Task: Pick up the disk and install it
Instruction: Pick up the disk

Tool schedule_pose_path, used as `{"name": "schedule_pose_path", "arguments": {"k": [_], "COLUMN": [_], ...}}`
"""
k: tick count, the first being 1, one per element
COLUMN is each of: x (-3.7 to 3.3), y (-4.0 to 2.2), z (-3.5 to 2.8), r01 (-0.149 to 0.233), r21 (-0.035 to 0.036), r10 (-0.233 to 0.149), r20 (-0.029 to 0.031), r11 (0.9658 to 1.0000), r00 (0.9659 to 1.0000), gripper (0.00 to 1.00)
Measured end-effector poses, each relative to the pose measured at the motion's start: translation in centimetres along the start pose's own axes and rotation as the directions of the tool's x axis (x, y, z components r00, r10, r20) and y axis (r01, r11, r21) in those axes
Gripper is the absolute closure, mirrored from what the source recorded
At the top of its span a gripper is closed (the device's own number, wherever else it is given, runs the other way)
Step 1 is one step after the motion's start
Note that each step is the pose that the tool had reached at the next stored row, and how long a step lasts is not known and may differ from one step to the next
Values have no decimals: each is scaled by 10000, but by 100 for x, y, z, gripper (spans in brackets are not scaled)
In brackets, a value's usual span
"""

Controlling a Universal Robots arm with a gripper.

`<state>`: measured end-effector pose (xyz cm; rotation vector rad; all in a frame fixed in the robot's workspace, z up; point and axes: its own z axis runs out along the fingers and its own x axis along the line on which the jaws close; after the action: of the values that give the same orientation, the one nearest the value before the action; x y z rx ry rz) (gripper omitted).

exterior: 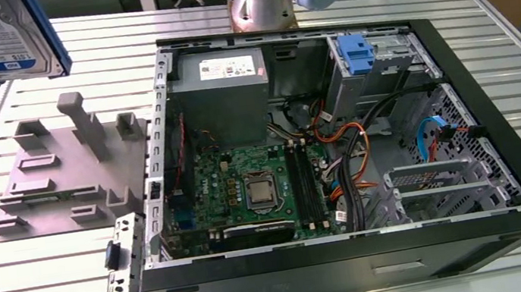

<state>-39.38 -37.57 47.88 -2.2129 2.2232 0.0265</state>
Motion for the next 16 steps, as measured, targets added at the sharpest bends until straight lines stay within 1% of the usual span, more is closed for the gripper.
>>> {"name": "schedule_pose_path", "arguments": {"k": [2,4,6,8,14,16], "x": [0,-1,-1,-1,-1,-2], "y": [-5,-10,-14,-14,-14,-24], "z": [-18,-50,-80,-82,-84,-85], "r01": [0,-1,0,0,0,-1], "r21": [-1,0,0,4,0,-2], "r10": [0,1,0,0,0,1], "r20": [-7,-14,-35,-48,-54,-55], "r11": [10000,10000,10000,10000,10000,10000], "r00": [10000,10000,10000,10000,10000,10000], "gripper": [64,64,64,64,64,64]}}
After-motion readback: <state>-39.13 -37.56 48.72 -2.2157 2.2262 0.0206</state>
